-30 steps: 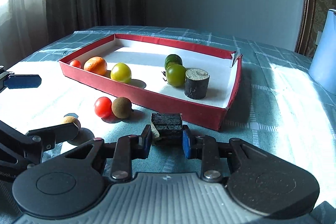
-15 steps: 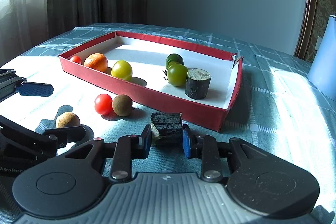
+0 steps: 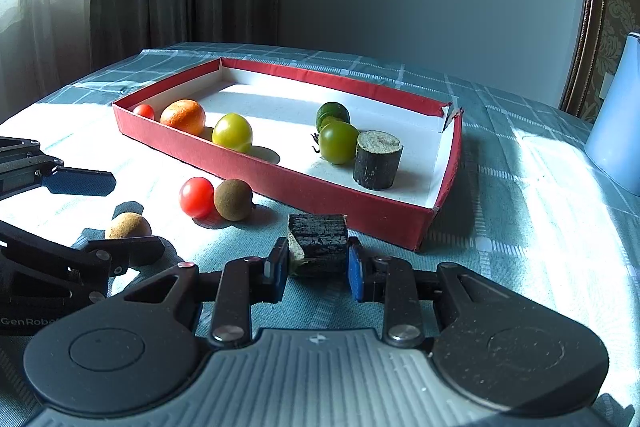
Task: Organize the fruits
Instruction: 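Close the left gripper on the tan cork ball while the right gripper grasps the dark block, then carry the cork ball and dark block into the red tray and open both grippers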
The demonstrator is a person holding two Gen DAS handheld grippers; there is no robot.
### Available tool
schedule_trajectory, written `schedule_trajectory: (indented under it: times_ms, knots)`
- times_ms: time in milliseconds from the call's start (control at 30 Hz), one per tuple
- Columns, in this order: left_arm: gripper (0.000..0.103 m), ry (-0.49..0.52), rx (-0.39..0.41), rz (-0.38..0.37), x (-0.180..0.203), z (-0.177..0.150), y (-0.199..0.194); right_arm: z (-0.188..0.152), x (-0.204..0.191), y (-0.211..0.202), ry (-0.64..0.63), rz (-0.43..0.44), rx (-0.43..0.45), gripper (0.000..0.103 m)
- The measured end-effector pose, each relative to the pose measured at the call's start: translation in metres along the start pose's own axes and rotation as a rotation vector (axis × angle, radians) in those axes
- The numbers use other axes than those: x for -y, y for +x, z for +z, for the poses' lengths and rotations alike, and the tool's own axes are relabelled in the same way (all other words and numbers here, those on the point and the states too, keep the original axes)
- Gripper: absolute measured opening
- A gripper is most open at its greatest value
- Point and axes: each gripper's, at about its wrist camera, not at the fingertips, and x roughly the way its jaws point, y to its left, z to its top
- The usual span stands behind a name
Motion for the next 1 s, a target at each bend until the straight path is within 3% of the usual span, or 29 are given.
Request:
schedule_trajectory:
  times_ms: [100,200,400,1000]
  knots:
    - [0.060,-0.004,-0.001,-0.010,-0.001,0.000,0.000,0.000,0.000,0.000,0.000,0.000,0.000,0.029]
    - [0.040,0.012,0.007,-0.043,0.004,-0.001,-0.003,0.000,0.000,0.000,0.001,0.000,0.001,0.029]
    - [0.026,0.039,0.014,-0.055,0.010,-0.002,-0.005,0.000,-0.001,0.000,0.000,0.000,0.001,0.029]
    - [0.025,0.019,0.067,-0.017,0.008,-0.003,-0.015,0.001,0.001,-0.008,0.011,-0.009,0.046,0.029]
